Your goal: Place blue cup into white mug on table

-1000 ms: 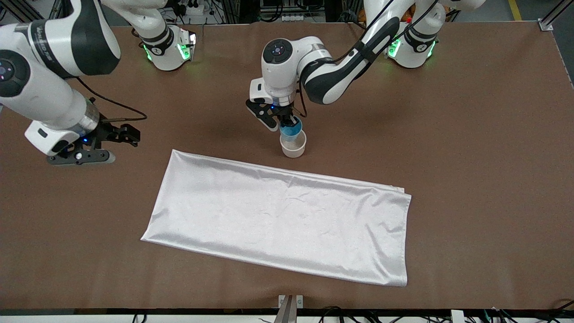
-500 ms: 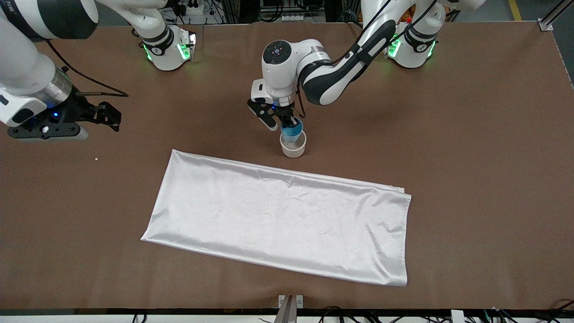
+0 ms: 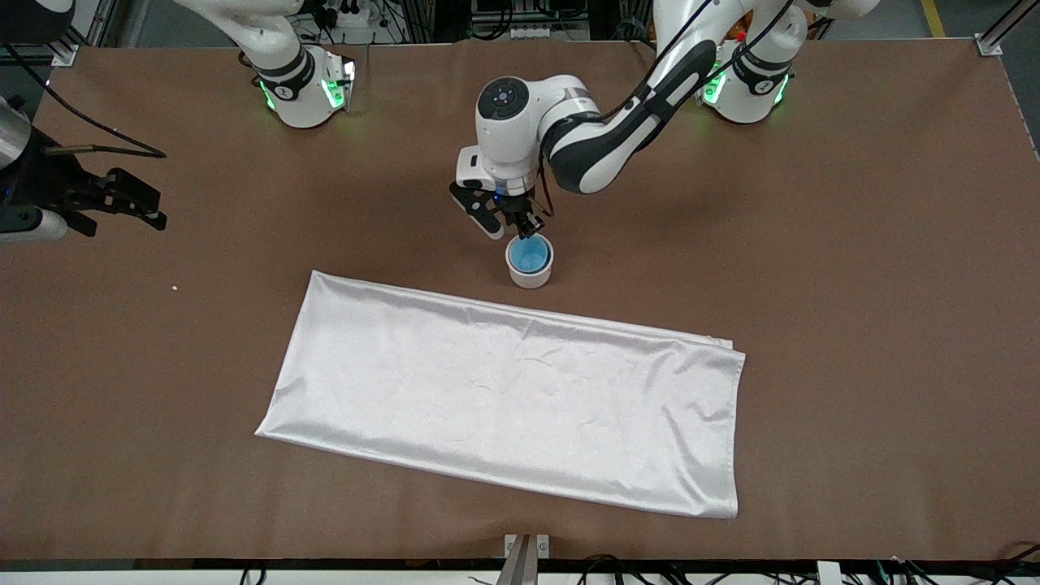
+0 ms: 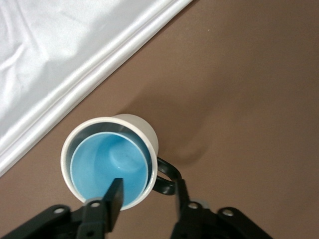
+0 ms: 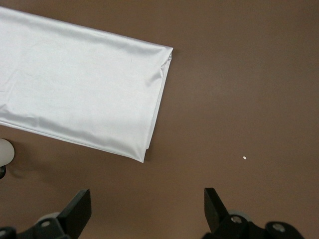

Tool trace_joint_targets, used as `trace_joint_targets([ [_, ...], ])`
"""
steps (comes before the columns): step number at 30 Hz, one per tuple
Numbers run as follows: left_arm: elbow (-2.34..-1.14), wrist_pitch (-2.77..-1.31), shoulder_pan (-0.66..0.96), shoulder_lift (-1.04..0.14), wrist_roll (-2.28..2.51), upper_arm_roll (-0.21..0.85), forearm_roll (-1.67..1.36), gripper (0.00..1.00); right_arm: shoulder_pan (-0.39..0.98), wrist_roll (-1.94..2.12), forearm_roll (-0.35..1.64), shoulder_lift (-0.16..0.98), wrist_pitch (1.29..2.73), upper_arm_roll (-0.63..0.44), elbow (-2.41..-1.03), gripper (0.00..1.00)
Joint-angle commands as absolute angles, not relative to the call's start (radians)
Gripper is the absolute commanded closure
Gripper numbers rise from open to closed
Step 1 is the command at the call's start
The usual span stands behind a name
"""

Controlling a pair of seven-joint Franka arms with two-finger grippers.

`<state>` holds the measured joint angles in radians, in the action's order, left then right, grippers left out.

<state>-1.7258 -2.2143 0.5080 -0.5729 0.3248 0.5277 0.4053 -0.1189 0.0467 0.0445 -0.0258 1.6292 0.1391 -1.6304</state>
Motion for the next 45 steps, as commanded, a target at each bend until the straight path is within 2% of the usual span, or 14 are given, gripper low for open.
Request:
trace_joint_targets([
  [1, -1.724, -2.226, 0.488, -0.566, 0.272, 0.528, 0.431, 0.00, -0.124, 0.057, 0.064, -0.031, 1.603, 0.141, -1.602, 0.00],
  [8, -1.726, -2.198, 0.459, -0.519, 0.270, 0.531, 0.417, 0.00, -0.124, 0.060, 0.054, -0.028, 1.594, 0.129, -1.586, 0.00],
  [22, -1.726, -1.939, 0.390, -0.302, 0.291, 0.557, 0.296, 0.00, -0.112, 0.080, -0.020, -0.023, 1.588, 0.120, -1.555, 0.00],
  [34, -1.724, -1.795, 0.230, -0.127, 0.290, 0.555, 0.167, 0.00, -0.123, 0.129, -0.025, -0.017, 1.588, 0.110, -1.562, 0.00],
  [45, -1.717, -1.738, 0.052, -0.057, 0.273, 0.554, 0.077, 0.00, -0.133, 0.123, -0.021, -0.008, 1.591, 0.110, -1.562, 0.00],
])
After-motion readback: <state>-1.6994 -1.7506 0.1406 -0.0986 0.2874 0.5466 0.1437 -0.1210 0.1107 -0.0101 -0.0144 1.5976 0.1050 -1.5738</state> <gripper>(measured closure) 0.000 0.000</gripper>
